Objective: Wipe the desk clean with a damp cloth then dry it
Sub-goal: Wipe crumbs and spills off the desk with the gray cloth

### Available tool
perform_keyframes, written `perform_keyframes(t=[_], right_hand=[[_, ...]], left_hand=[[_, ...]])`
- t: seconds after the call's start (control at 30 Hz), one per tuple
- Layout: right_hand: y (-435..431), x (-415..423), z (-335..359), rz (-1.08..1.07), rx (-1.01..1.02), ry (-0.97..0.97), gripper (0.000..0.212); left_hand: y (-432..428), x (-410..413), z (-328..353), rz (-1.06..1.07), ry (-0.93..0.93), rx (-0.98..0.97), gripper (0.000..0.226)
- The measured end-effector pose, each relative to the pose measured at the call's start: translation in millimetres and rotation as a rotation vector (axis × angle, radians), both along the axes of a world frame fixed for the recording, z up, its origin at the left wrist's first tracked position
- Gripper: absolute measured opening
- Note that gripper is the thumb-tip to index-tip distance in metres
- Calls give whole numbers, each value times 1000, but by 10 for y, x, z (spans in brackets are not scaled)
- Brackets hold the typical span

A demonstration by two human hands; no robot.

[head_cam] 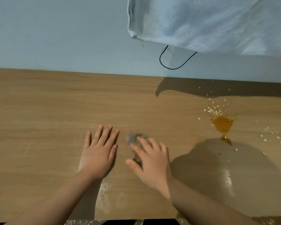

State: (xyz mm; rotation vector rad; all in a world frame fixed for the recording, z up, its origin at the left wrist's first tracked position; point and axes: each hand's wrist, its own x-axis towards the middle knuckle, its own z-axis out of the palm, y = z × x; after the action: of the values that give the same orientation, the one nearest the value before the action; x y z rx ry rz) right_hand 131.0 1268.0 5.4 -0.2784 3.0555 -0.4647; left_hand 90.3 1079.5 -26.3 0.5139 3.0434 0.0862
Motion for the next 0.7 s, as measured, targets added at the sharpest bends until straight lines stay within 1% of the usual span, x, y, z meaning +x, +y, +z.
perform_keyframes(t=[0.07, 0.1, 0.13, 0.17, 0.2, 0.23, 0.27, 0.3, 0.33, 0.37, 0.43, 0.47, 0.5, 0.53, 0.57, 0.6, 0.63, 0.7], right_hand=[[39, 120, -66, 287, 19, 54, 48], [176, 14, -88, 346, 66, 83, 45], [330, -147, -109, 326, 114, 126, 42], [471, -327, -104, 233, 137, 155, 39], [589, -505, -79, 74, 146, 158, 36], [668, -647, -50, -100, 125, 134, 34], [661, -710, -36, -230, 78, 70, 35], [583, -691, -38, -289, 29, 39, 38], [475, -597, -30, -261, -15, 21, 41], [353, -454, -16, -152, -59, 12, 41], [214, -54, -51, 226, -94, 65, 36], [238, 82, -107, 400, -75, 84, 35], [311, 66, -124, 509, -38, 81, 34], [402, -61, -127, 533, 20, 87, 34], [481, -237, -129, 471, 77, 102, 34], [538, -440, -110, 348, 94, 92, 33], [576, -657, -122, 179, 102, 58, 33], [569, -984, -91, -156, 44, 74, 36]], left_hand=[[3, 10, -2, 3, 3, 16, 50], [8, 12, 6, 11, 1, 23, 50], [11, 12, 20, 23, 3, 29, 50], [13, 11, 29, 32, 0, 28, 51], [16, 15, 36, 36, -2, 23, 51], [21, 14, 38, 37, -1, 17, 51], [21, 16, 40, 39, 3, 9, 51], [28, 10, 46, 40, 8, 5, 49], [35, 3, 53, 41, 9, 4, 49], [39, -2, 64, 47, 12, 4, 48], [59, -37, 114, 77, 13, 8, 48], [70, -71, 140, 98, 12, 3, 48], [82, -109, 156, 124, 9, -4, 48], [100, -158, 165, 148, 6, -10, 49], [117, -215, 167, 165, 4, -10, 51], [130, -263, 158, 171, -3, -6, 53], [143, -299, 138, 171, -16, 1, 56], [154, -322, 79, 172, -31, 23, 62]])
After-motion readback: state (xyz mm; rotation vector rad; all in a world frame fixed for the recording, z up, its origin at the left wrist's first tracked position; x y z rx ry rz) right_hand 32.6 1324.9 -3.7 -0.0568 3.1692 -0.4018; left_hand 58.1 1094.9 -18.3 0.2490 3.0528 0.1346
